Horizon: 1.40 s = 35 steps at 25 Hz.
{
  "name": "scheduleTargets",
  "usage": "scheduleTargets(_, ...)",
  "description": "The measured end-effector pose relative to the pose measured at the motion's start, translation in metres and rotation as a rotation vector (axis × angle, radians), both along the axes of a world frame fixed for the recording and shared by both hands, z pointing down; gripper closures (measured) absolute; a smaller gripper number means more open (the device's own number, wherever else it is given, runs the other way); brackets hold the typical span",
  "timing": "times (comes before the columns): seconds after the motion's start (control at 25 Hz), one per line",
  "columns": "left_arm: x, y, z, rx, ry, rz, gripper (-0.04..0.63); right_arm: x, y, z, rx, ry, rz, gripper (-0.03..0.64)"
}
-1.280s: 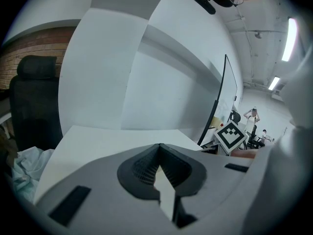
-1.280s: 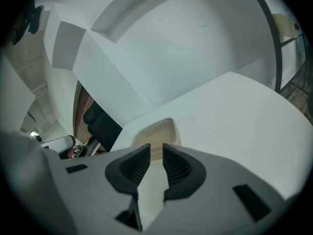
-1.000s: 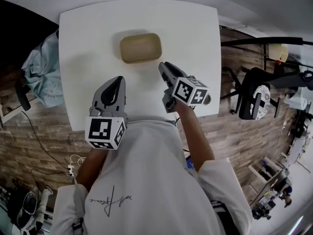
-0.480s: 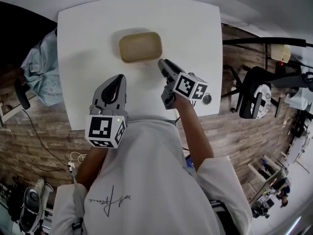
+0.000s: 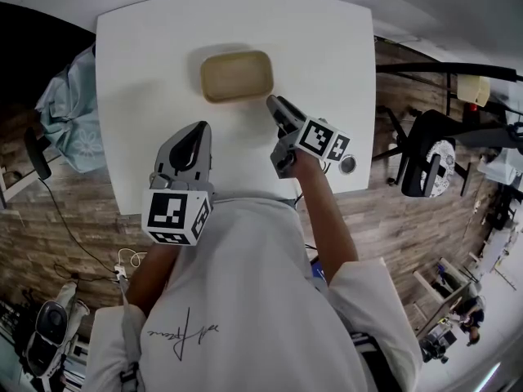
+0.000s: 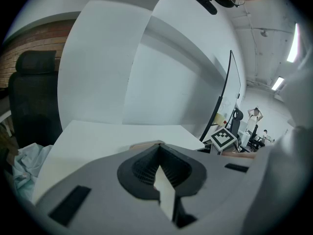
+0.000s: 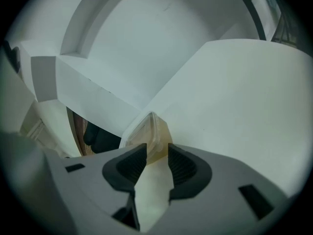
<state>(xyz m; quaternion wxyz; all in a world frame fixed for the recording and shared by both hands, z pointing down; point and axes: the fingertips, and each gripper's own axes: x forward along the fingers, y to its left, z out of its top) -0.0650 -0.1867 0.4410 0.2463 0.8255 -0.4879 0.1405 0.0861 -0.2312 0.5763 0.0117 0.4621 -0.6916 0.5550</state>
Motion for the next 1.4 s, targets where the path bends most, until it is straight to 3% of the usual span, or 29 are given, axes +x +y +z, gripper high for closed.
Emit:
scheduleTargets(0.64,0.0012,0.0018,0.0022,-0.023,0.021,-0.023,0.588,-0.0054,-0.0058,0.0016,-0.018,-0.262,0.071,0.486)
scheduleTargets(1.04,0.0001,0.0048,0.0038,-0.035,0.029,-0.031,0.588,-0.0051,-0.0070,0.0029,-0.021,-0.399,0.109,0.547)
scheduleTargets(1.4,0.0025,0.0056,0.0015,-0.033,0.026,-0.032,0.588,-0.0025,-0.0057,0.0012,-0.012,-0.427,0.101,0.568)
